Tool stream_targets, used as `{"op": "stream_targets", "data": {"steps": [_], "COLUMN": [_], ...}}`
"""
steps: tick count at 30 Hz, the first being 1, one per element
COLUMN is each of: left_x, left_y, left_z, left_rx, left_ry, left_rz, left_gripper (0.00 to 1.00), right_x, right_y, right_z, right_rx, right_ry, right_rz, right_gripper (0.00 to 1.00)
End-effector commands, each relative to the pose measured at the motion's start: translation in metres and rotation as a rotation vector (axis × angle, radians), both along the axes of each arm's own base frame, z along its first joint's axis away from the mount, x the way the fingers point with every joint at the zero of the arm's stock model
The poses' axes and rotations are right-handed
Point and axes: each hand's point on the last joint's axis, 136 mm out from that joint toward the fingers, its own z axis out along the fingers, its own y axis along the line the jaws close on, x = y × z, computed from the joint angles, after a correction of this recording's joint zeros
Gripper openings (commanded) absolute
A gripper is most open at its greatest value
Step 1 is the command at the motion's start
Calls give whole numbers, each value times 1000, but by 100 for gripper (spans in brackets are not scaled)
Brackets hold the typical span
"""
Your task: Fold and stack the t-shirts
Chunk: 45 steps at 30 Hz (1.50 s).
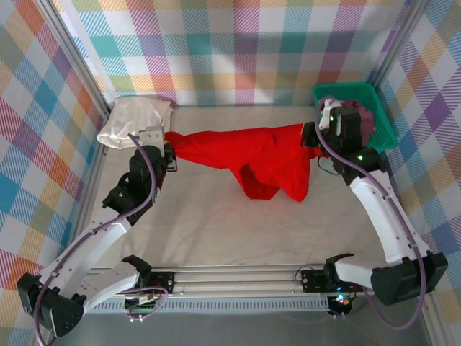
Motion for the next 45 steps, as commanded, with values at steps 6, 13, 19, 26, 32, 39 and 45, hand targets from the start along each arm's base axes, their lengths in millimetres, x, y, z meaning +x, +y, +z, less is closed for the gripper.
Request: {"op": "stream_targets", "data": {"steps": [6,13,19,26,32,39,45], "left_x": [7,17,24,29,32,70,119], "left_y": [9,9,38,77,67,-55,-140], "left_z": [-21,-73,-121,-143,-132,-118,-173], "left_rx": [-33,-15,5,-19,-11,77,188], "left_ry": [67,153,229,286,322,437,586], "left_rz": [24,58,180,354,319,-94,-240], "left_gripper": [0,0,0,39,53,59,67], "right_x": [29,51,114,183,158,57,-17], "right_y": [7,37,73,107,108,94,73], "right_z": [38,-53,-99,-64,-55,-100,-178], "right_rx": [24,119,73,44,34,216,264], "right_ry": [-50,158,280,243,264,237,388], "right_rz": [29,92,141,179,201,221,169], "right_gripper": [0,0,0,32,40,46,46]}}
